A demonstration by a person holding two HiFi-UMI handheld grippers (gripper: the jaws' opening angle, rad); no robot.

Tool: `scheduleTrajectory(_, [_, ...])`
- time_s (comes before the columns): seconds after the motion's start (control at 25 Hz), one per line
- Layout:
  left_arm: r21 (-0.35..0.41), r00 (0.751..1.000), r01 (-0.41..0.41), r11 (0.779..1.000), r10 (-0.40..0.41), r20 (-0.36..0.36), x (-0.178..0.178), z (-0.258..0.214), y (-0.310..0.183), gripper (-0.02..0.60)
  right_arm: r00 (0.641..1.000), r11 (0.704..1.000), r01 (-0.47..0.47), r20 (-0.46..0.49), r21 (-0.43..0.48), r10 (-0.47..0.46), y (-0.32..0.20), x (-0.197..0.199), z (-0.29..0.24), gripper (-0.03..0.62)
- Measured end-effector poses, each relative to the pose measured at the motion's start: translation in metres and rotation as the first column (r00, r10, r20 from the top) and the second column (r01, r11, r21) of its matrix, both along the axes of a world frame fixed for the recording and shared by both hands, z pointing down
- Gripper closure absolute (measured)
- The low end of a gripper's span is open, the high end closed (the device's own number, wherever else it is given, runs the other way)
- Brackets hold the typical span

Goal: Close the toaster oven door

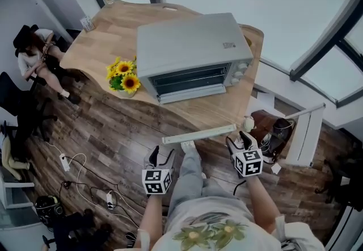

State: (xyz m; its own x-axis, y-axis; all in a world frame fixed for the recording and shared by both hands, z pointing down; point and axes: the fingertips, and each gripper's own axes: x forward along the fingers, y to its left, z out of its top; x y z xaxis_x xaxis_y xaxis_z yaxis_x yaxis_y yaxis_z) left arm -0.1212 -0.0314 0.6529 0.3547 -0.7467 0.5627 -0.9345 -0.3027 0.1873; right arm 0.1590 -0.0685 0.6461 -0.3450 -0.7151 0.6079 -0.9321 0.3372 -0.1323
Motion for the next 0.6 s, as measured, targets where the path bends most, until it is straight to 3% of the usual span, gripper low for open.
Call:
scheduleTrajectory(0.16, [-0.059, 0.999, -0.008, 0.998, 0.010, 0.034, 0.005, 0.028, -0.007, 0.311, 1.000, 0.997, -0.018, -0.004, -0.071, 0.017, -0.011, 0.006, 0.030, 0.349])
scheduleTrajectory(0.6, [-0.104, 1.000, 0.026, 0.994, -0.028, -0.011, 0.016, 0.056, -0.028, 0.311, 0.999, 0.991, -0.022, 0.025, -0.134, 0.025, -0.021, 0.008, 0.062, 0.350])
